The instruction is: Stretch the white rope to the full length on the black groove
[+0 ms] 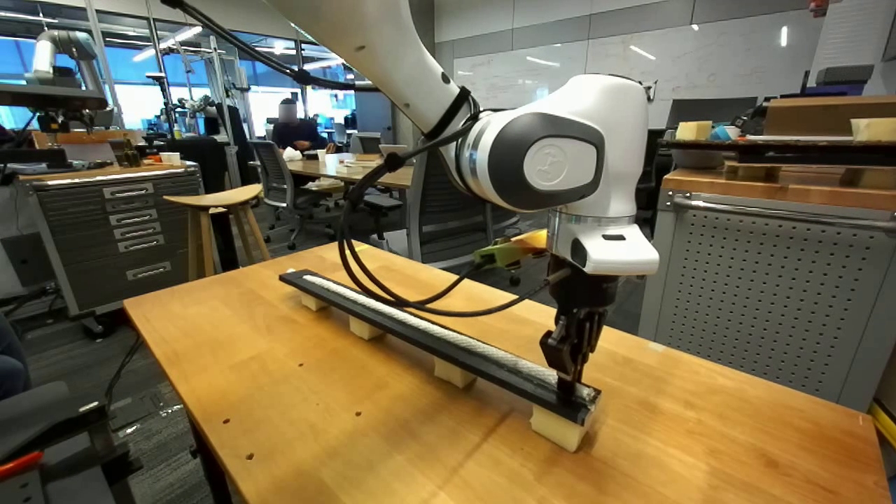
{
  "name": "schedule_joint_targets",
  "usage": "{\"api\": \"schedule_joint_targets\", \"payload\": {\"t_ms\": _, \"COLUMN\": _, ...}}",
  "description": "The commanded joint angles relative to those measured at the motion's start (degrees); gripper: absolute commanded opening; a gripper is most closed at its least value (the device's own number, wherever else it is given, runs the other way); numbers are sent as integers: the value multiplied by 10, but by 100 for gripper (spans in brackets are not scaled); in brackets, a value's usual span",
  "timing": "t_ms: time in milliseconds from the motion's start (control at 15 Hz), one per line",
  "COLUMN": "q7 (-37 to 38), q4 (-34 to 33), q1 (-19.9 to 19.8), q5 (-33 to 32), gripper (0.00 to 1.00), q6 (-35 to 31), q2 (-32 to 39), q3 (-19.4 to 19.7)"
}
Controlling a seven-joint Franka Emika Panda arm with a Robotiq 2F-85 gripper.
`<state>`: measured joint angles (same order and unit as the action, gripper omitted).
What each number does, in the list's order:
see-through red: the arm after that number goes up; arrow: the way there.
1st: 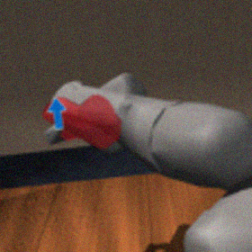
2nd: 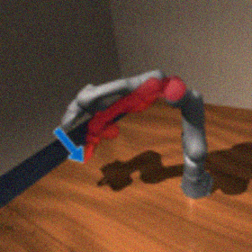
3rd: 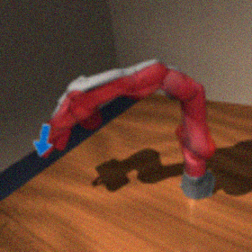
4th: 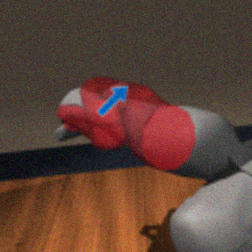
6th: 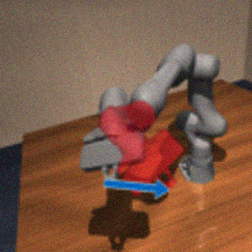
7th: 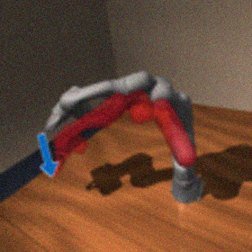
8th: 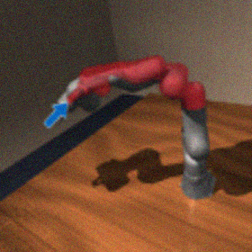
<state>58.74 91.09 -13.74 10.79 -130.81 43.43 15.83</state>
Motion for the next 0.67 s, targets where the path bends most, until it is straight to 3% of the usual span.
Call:
{"api": "schedule_joint_targets", "payload": {"t_ms": 0, "q7": -16, "q4": 28, "q1": -7, "q5": 4, "gripper": 44, "q6": -36, "q2": -19, "q3": 4}}
{"api": "schedule_joint_targets", "payload": {"t_ms": 467, "q7": -39, "q4": 44, "q1": -18, "q5": 12, "gripper": 97, "q6": -81, "q2": -30, "q3": -2}}
{"api": "schedule_joint_targets", "payload": {"t_ms": 600, "q7": -45, "q4": 45, "q1": -19, "q5": 14, "gripper": 100, "q6": -84, "q2": -36, "q3": -4}}
